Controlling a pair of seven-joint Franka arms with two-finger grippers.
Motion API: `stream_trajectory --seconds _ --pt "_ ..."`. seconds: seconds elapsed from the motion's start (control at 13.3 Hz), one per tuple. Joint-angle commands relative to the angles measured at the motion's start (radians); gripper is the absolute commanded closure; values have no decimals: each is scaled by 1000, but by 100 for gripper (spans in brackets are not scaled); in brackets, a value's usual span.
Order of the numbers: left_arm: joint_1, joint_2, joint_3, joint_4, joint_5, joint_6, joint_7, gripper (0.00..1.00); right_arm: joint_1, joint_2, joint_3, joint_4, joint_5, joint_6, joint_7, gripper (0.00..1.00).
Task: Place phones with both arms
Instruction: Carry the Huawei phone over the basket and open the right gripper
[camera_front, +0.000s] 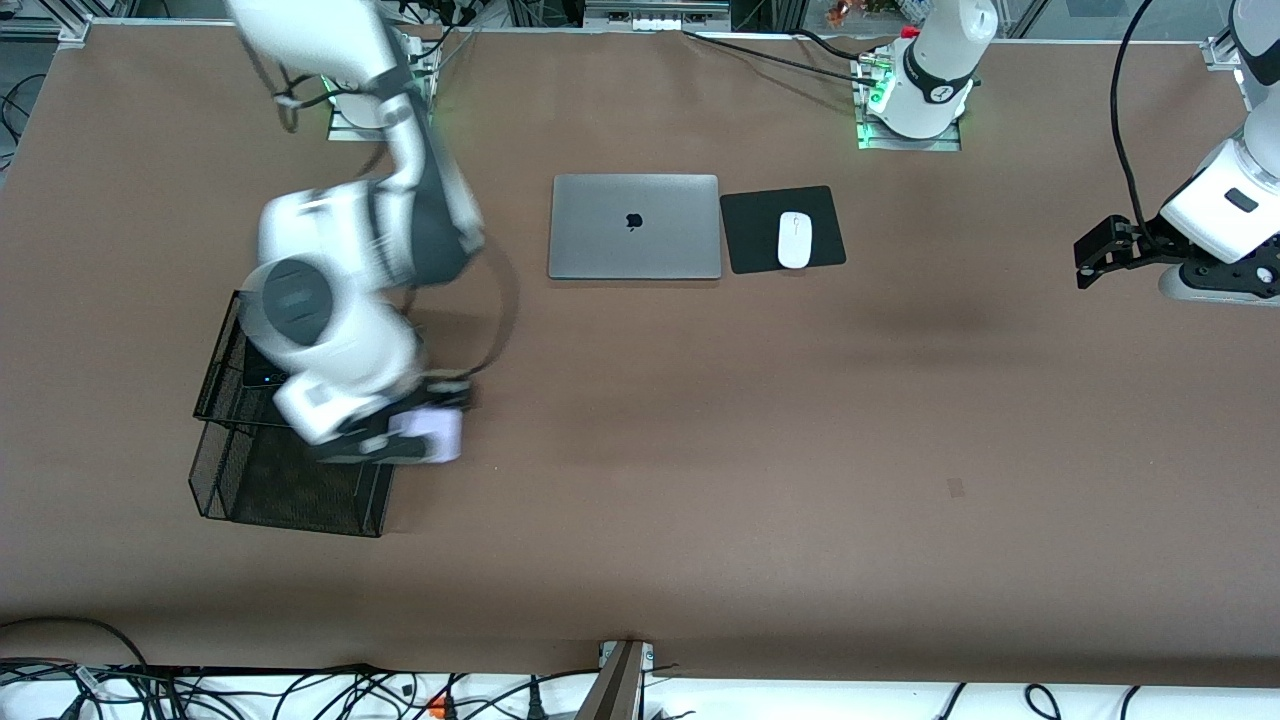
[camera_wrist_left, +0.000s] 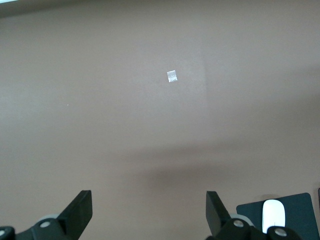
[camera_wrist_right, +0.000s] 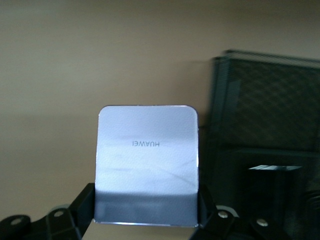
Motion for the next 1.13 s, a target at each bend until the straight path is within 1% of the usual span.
stream_trajectory --seconds 0.0,0.15,0.3,0.45,0.53,0.83,0.9,0.98,1.05 --pt "-7 11 4 30 -24 -24 6 0 -166 -2 26 0 9 1 -210 100" --pt "-7 11 4 32 -24 -24 6 0 -253 29 27 26 8 43 -357 100" --pt "-7 11 4 32 -24 -24 6 0 -312 64 33 30 12 110 -464 100" --pt "-7 11 4 37 -24 -25 5 0 -341 110 47 21 29 149 -489 100" --pt "-7 11 4 37 -24 -27 6 0 -356 135 58 21 61 153 -490 100" --pt "-7 13 4 38 -24 -33 6 0 -358 196 73 15 103 153 -472 100" --pt "-7 13 4 38 -24 -33 6 0 -358 199 76 -6 116 155 -467 86" --pt "-7 13 4 38 -24 -33 6 0 -358 201 79 -22 144 156 -453 42" --pt "-7 13 4 38 -24 -33 6 0 -359 199 79 -23 155 155 -452 0"
